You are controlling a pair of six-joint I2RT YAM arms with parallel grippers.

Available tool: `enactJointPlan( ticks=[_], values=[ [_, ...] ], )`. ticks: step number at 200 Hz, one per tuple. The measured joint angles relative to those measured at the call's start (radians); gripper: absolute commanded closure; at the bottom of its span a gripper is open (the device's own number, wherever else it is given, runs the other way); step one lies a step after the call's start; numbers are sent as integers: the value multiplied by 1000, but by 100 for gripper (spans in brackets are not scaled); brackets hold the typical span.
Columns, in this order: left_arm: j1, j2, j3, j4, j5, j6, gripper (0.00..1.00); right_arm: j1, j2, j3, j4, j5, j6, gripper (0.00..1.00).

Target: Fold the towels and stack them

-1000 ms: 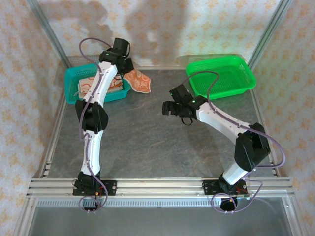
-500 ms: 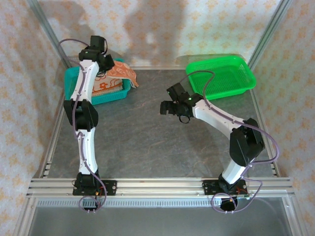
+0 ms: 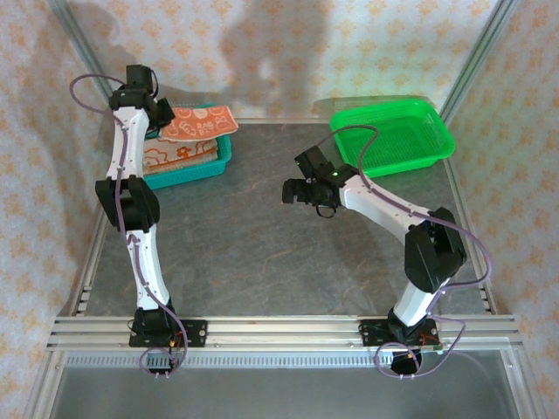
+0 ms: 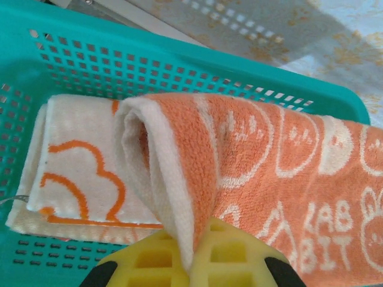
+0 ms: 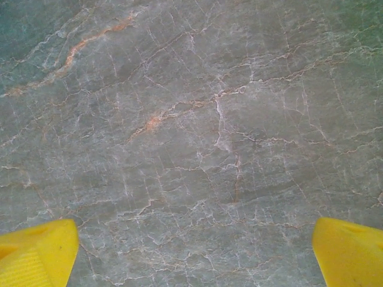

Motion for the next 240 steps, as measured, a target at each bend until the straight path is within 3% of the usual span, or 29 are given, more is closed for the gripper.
enactJointPlan(
  ticks=[240],
  values=[
    [20, -101, -46, 0, 109, -3, 100, 0, 45, 26, -11, -30, 34, 1]
  ],
)
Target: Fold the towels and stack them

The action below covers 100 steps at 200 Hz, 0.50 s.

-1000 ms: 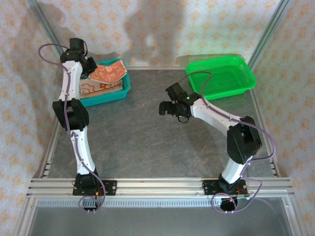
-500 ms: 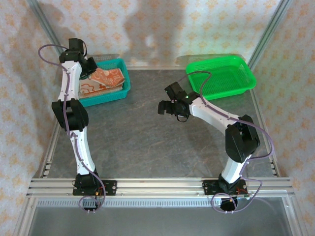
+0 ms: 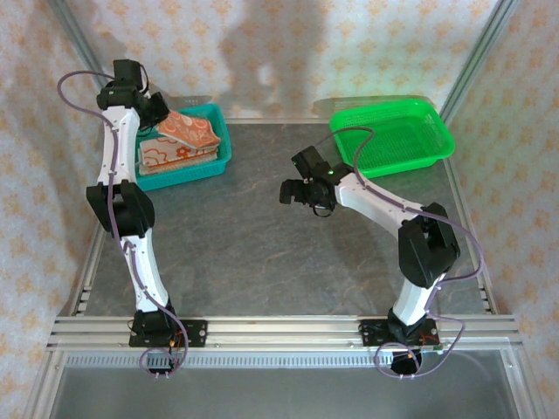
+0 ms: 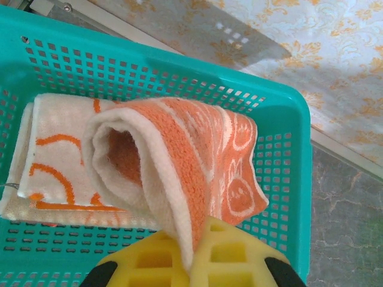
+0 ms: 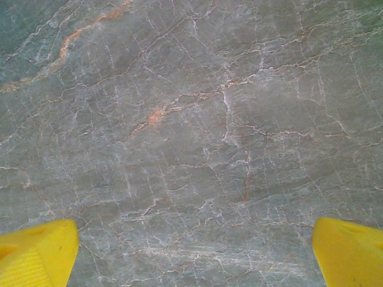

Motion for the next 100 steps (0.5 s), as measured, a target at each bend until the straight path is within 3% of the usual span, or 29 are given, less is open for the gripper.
enactJointPlan(
  ticks=[100],
  values=[
    [9, 75, 35, 1, -30, 35, 100, 0, 0, 0, 0, -4, 0, 1]
  ],
)
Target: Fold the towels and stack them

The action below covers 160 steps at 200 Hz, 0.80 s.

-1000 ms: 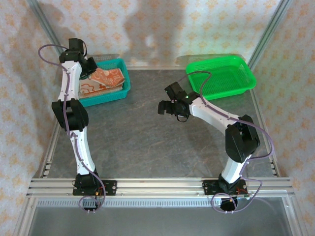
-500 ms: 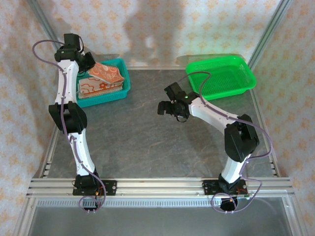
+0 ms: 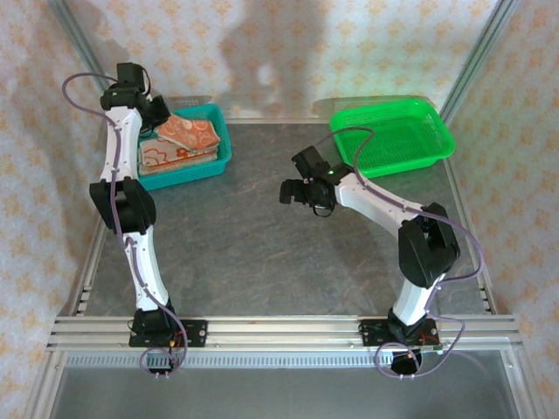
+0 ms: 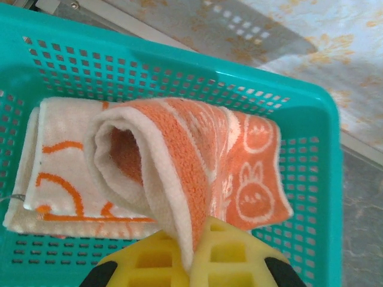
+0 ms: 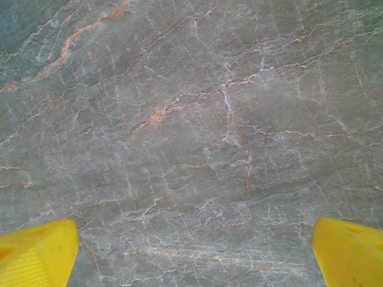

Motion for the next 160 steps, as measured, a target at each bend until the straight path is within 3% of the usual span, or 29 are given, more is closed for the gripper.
enactJointPlan(
  ticks=[70, 74, 95, 104, 114, 160],
  values=[
    [35, 94, 7, 0, -23, 19, 95, 0, 0, 0, -10, -7, 0, 1],
    [35, 94, 7, 0, -24, 20, 90, 0, 0, 0, -11, -7, 0, 1],
    [37, 94, 12, 0, -33, 29, 32, 0, 0, 0, -18, -8, 0, 1],
    [37, 95, 15, 1, -40, 31, 15, 0, 0, 0, -21, -10, 0, 1],
    [37, 95, 18, 1, -43, 34, 3, 0, 0, 0, -23, -11, 0, 1],
    [37, 90, 8, 5, -63, 35, 0, 0, 0, 0, -23, -10, 0, 1]
  ],
)
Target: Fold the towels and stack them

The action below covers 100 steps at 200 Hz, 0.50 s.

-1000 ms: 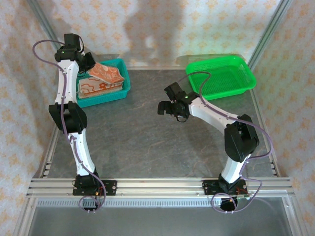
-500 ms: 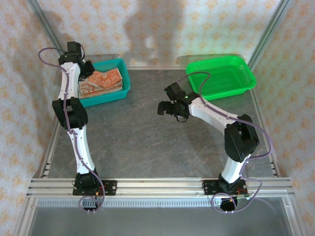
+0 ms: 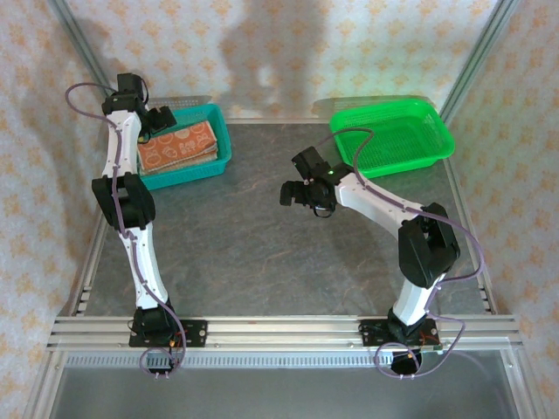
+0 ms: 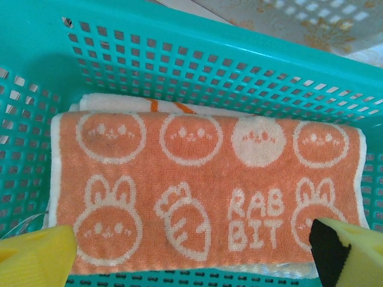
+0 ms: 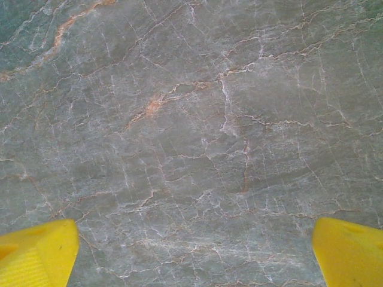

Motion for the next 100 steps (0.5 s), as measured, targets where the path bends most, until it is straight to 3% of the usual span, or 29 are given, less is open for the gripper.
enactJointPlan(
  ticks=[48, 100],
  values=[
    [-2, -167, -255, 29, -3, -21, 0, -1, -31, -24, 11, 51, -11, 1],
    [-56, -672, -842, 198, -31, -80, 0, -75, -159, -128, 84, 166, -65, 1]
  ],
)
